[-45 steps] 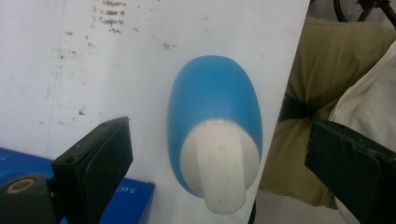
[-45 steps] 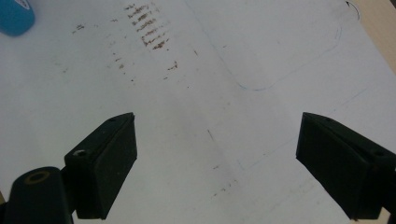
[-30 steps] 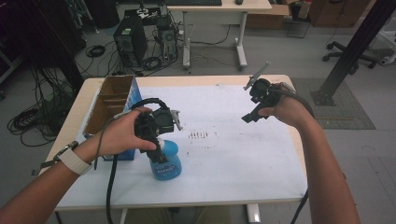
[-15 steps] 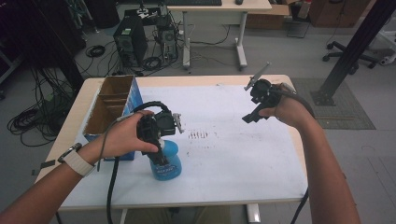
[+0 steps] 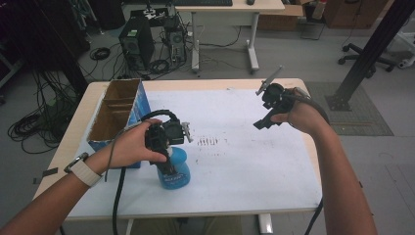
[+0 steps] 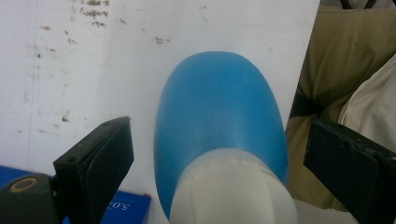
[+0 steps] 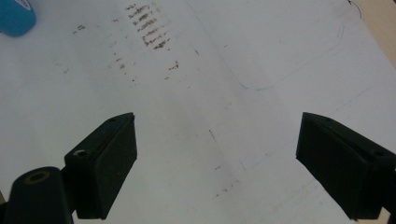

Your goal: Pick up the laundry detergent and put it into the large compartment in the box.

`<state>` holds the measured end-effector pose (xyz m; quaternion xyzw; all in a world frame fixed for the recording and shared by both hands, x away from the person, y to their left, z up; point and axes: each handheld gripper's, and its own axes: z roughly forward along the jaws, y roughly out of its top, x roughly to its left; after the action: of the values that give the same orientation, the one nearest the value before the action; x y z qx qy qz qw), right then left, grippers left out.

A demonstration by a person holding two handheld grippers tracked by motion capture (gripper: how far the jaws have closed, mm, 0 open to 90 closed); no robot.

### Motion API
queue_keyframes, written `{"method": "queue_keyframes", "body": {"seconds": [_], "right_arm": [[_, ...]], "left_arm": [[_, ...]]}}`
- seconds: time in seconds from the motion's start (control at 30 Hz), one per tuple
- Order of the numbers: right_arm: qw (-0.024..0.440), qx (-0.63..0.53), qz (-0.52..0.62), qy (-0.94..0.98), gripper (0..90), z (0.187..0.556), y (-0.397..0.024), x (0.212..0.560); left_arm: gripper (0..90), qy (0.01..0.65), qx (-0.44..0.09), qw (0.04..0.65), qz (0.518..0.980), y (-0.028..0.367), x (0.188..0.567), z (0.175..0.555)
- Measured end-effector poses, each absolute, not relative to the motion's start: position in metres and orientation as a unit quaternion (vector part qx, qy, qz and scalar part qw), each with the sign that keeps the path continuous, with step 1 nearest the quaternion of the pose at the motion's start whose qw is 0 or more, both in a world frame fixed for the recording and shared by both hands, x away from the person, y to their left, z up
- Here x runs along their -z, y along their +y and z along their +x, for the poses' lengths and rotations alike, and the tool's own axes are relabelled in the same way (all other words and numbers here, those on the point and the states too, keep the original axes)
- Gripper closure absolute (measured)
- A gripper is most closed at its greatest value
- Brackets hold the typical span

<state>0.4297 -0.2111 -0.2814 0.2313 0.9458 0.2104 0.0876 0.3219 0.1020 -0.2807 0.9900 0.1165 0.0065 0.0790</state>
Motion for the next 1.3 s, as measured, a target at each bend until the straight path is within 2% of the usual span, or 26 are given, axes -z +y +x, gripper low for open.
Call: {"method": "queue_keyframes", "body": {"seconds": [0.27, 1.3], "right_arm": [[0.087, -0.210, 0.232, 0.946, 12.5, 0.4296, -0.2120, 0.2810], [0.086, -0.209, 0.232, 0.946, 12.5, 0.4299, -0.2124, 0.2819]], "left_arm": [[9.2, 0.118, -0.005, 0.077, 0.990, 0.1036, 0.2842, 0.3232], [27.4, 0.123, 0.016, 0.083, 0.989, 0.1055, 0.2901, 0.3279]]}}
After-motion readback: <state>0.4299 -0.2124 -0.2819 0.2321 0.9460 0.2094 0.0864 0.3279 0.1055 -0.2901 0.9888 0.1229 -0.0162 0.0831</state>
